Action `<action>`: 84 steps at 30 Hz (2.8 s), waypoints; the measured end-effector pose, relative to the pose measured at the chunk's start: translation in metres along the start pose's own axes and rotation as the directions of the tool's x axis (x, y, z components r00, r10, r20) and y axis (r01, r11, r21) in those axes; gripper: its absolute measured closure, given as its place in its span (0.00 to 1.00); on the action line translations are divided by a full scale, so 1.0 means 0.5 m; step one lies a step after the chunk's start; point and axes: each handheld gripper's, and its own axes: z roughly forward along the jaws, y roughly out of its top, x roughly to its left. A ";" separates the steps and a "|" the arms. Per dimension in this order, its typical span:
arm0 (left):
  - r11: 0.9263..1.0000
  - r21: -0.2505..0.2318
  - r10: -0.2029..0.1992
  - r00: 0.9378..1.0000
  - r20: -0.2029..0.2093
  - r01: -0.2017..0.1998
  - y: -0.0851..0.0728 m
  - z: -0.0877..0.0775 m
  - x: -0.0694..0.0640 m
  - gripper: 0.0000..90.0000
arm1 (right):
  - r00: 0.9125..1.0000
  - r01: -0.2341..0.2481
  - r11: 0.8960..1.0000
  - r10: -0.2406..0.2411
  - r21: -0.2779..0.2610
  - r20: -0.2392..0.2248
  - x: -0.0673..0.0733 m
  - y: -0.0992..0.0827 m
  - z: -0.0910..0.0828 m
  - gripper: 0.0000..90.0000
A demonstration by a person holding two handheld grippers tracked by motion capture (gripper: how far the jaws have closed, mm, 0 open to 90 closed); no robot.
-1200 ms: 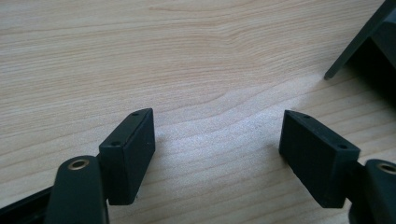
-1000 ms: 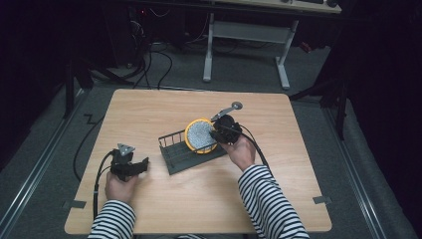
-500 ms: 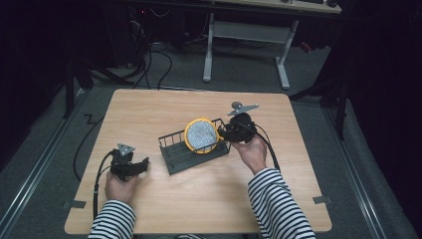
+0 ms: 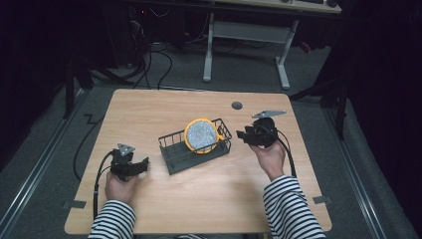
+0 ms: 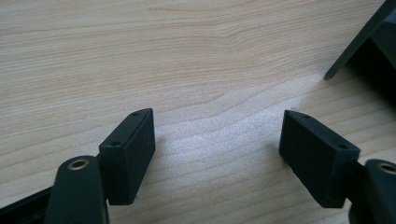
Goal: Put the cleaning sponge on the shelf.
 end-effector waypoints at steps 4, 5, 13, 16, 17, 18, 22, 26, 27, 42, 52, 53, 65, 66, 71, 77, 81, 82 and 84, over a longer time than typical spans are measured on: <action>1.000 0.000 0.000 1.000 0.000 0.000 0.000 0.000 0.000 0.30 | 1.000 -0.022 1.000 0.022 -0.004 0.015 -0.016 -0.018 -0.012 0.62; 1.000 -0.001 -0.001 1.000 0.000 0.001 0.000 0.000 0.000 0.30 | 0.999 -0.032 0.999 0.032 -0.011 0.013 -0.019 -0.022 -0.014 0.62; 1.000 -0.001 -0.001 1.000 0.000 0.001 0.000 0.000 0.000 0.30 | 0.997 -0.070 0.998 0.070 0.001 0.033 -0.042 -0.064 -0.020 0.62; 1.000 0.000 0.000 1.000 0.000 0.000 0.000 0.000 0.000 0.30 | 0.997 -0.075 0.997 0.075 -0.007 0.036 -0.046 -0.071 -0.025 0.62; 1.000 0.000 0.000 1.000 0.000 0.000 0.000 0.000 0.000 0.30 | 0.997 -0.075 0.997 0.075 -0.009 0.036 -0.047 -0.072 -0.027 0.62; 1.000 -0.001 -0.001 1.000 -0.001 0.001 0.000 0.000 0.000 0.30 | 0.996 -0.080 0.997 0.081 -0.017 0.035 -0.047 -0.073 -0.030 0.62; 1.000 0.000 0.000 1.000 0.000 0.000 0.000 0.000 0.000 0.30 | 0.994 -0.099 0.995 0.100 -0.011 0.036 -0.054 -0.090 -0.029 0.62; 1.000 -0.001 -0.001 1.000 0.000 0.001 0.000 0.000 0.000 0.30 | 0.992 -0.115 0.993 0.116 -0.026 0.040 -0.060 -0.106 -0.033 0.62; 1.000 0.000 0.000 1.000 0.000 0.000 0.000 0.000 0.000 0.30 | 0.992 -0.123 0.992 0.124 -0.024 0.038 -0.062 -0.111 -0.034 0.61; 1.000 0.000 0.000 1.000 0.000 0.000 0.000 0.000 0.000 0.30 | 0.984 -0.172 0.985 0.172 -0.014 0.051 -0.081 -0.178 -0.025 0.60; 1.000 0.000 0.000 1.000 -0.001 0.000 0.000 0.000 0.000 0.30 | 0.975 -0.213 0.977 0.213 -0.002 0.063 -0.092 -0.230 -0.016 0.58; 1.000 0.000 0.001 1.000 -0.001 -0.001 0.000 0.000 0.000 0.30 | 0.975 -0.213 0.977 0.213 -0.002 0.065 -0.093 -0.233 -0.016 0.58; 1.000 0.000 0.001 1.000 -0.001 -0.001 0.000 0.000 0.000 0.30 | 0.969 -0.219 0.976 0.219 -0.014 0.114 -0.096 -0.274 -0.007 0.56; 1.000 0.000 0.001 1.000 -0.001 -0.001 0.000 0.000 0.000 0.30 | 0.969 -0.214 0.977 0.215 -0.018 0.121 -0.097 -0.277 -0.006 0.56; 1.000 0.000 0.001 1.000 -0.001 -0.001 0.000 0.000 0.000 0.30 | 0.965 -0.211 0.977 0.211 -0.014 0.154 -0.096 -0.291 -0.002 0.56; 1.000 0.000 0.001 1.000 -0.001 -0.001 0.000 0.000 0.000 0.30 | 0.970 -0.183 0.983 0.186 -0.033 0.158 -0.094 -0.298 -0.001 0.52; 1.000 0.000 0.001 1.000 -0.001 -0.001 0.000 0.000 0.000 0.30 | 0.971 -0.082 0.997 0.081 -0.007 0.223 -0.072 -0.298 0.007 0.47; 1.000 0.000 0.001 1.000 -0.001 -0.001 0.000 0.000 0.000 0.30 | 0.971 -0.070 0.998 0.069 -0.004 0.228 -0.067 -0.298 0.008 0.47; 1.000 0.000 0.001 1.000 0.000 -0.001 0.000 0.000 0.000 0.30 | 0.972 -0.075 0.997 0.074 -0.004 0.223 -0.068 -0.298 0.008 0.47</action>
